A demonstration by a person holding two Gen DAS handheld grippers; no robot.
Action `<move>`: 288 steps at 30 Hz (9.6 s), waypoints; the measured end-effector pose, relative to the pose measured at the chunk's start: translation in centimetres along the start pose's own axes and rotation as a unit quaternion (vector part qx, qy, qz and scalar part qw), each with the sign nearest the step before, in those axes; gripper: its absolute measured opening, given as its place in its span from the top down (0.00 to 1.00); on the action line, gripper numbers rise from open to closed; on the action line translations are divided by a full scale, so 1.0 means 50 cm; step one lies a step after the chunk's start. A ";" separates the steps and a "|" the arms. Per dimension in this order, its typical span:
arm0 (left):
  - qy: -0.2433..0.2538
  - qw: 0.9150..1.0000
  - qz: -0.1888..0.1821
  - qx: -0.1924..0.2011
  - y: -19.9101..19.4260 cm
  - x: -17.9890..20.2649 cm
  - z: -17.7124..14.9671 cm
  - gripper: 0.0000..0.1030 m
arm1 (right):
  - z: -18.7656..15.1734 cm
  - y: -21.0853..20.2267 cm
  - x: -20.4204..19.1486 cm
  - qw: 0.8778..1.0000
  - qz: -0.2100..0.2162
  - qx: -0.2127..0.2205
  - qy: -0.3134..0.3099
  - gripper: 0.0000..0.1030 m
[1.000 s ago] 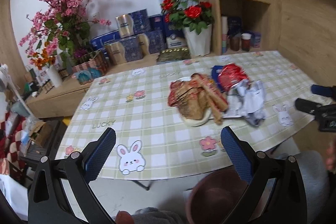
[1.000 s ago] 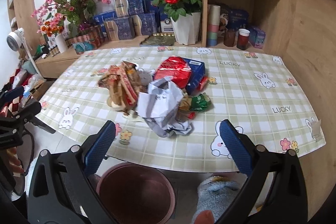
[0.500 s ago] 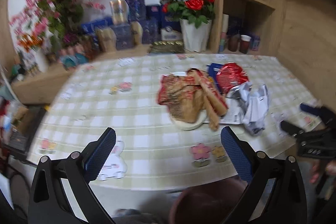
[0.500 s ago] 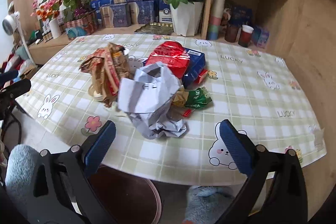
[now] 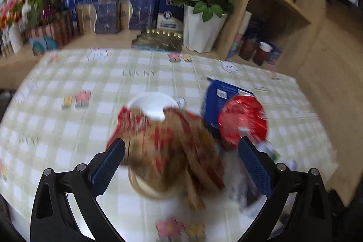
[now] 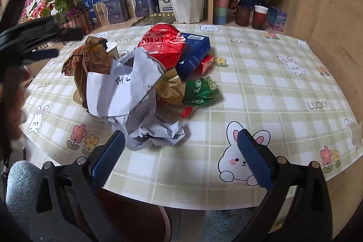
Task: Collect trash
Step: 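Grasp the brown paper bag with the left tool while the right tool grasps the white plastic bag, then carry both bags down over the brown bin and open both tools, then reach the left tool to the table and grasp the round beige lid, then grasp the green snack wrapper with the right tool while the left tool holds the lid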
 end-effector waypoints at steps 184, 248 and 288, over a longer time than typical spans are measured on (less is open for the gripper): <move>0.053 0.997 -0.045 -0.037 -0.015 -0.044 -0.213 0.09 | -0.066 -0.054 0.045 0.997 0.009 0.061 0.048 0.05; 0.012 0.995 -0.088 -0.033 -0.038 -0.054 -0.230 0.19 | 0.083 0.136 0.022 0.996 0.071 0.030 -0.033 0.83; -0.004 0.995 -0.093 -0.023 -0.087 -0.065 -0.250 0.19 | 0.098 0.104 0.145 0.978 0.045 0.070 0.190 0.88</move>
Point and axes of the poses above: each gripper's, at about its wrist camera, not at the fingertips, and y roughly the way its jaws point, x to its right, z to its top, the point moved 10 cm from there along y, roughly the way its jaws point, and after that the axes turned 3 degrees about z, right-handed, at the moved point
